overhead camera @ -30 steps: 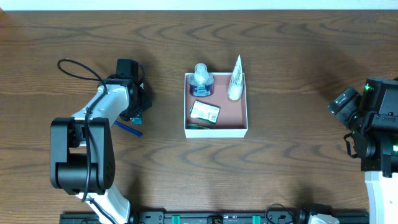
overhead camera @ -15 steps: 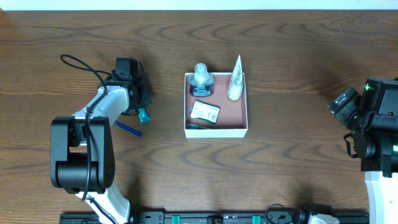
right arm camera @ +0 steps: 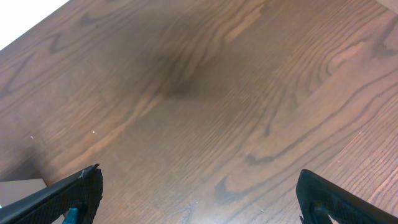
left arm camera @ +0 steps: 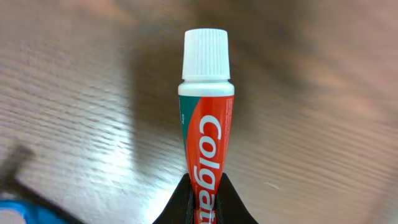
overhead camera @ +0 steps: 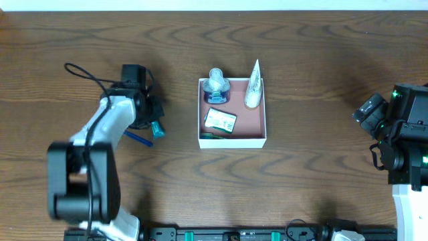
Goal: Pack container
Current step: 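Close the left gripper on the Colgate tube and lift it, then carry the Colgate tube over the box and lower it inside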
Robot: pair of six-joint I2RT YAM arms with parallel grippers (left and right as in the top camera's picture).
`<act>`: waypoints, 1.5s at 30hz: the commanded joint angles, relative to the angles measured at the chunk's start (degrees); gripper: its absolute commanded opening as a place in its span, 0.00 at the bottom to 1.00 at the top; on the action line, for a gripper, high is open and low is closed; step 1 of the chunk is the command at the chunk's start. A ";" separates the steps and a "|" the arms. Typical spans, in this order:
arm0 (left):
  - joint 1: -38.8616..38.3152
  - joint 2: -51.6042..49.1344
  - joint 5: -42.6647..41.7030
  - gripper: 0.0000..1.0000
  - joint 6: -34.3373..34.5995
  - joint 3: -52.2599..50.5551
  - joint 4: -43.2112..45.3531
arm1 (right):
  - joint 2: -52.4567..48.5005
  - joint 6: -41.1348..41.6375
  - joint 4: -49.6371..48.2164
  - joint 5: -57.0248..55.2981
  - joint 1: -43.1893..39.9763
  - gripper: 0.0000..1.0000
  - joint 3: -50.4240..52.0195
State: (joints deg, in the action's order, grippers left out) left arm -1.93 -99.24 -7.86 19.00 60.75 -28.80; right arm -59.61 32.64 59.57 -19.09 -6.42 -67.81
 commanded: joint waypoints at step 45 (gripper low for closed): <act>-34.14 14.53 -13.55 0.61 -79.17 0.55 2.75 | -0.02 0.72 0.07 -0.81 -0.33 0.99 -0.33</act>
State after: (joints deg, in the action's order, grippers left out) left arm -36.12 -84.55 -20.91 -57.89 60.88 -26.55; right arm -59.61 32.64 59.57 -19.09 -6.42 -67.81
